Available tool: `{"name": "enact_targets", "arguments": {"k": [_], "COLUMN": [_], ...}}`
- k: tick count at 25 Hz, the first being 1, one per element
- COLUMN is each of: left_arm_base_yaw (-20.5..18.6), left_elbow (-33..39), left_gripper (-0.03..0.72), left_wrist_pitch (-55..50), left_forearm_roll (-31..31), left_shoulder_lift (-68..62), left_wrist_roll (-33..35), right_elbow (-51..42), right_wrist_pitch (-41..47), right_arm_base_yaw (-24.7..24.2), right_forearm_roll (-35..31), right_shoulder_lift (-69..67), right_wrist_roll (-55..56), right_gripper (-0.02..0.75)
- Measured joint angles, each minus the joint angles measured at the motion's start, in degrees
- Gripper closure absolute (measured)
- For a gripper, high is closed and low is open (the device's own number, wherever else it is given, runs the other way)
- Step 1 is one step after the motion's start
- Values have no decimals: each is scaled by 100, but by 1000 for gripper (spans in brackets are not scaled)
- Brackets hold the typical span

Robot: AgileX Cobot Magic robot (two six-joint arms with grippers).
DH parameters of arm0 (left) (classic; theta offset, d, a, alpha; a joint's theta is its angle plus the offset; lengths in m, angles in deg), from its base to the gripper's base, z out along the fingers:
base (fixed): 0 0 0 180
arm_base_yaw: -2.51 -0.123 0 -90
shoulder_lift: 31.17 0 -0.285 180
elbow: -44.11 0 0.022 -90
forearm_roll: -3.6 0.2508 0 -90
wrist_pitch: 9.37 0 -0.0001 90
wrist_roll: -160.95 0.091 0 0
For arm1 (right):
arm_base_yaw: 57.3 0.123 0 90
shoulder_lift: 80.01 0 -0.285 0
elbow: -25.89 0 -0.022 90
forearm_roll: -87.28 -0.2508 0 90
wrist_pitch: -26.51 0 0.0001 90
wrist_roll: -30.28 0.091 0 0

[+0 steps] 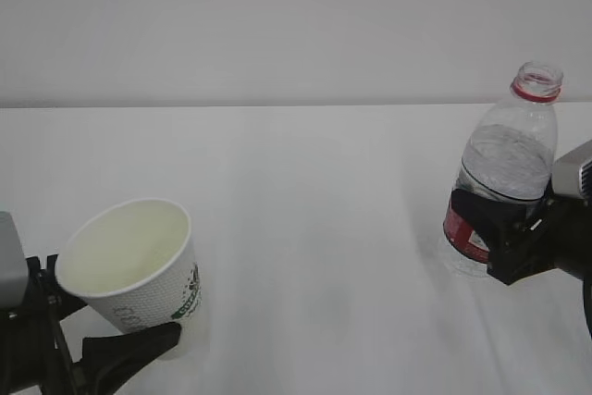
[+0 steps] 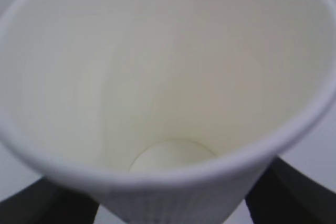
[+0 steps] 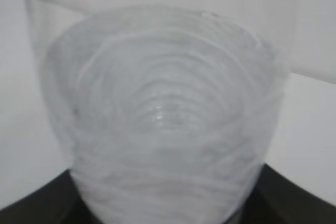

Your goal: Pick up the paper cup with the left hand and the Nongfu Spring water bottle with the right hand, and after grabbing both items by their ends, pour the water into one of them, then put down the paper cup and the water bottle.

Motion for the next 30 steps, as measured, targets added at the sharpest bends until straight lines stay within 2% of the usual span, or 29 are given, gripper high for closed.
{"name": "enact_targets", "arguments": {"k": [7, 13, 30], "left_arm_base_yaw": [36, 225, 1361], "left_elbow": [-377, -789, -1563], "left_gripper": [118, 119, 119], "left_wrist_pitch": [0, -133, -584], "left_forearm_roll": [304, 491, 628], "left_shoulder_lift": [0, 0, -511], "left_wrist_roll": [-230, -319, -561], "right_elbow": [0, 0, 0], "right_wrist_pitch": [0, 0, 46], "right_arm_base_yaw": [0, 0, 0], "right_forearm_roll": [46, 60, 151], "right_shoulder_lift": [0, 4, 4], "right_wrist_roll": [43, 43, 43], "right_gripper": [298, 298, 298]}}
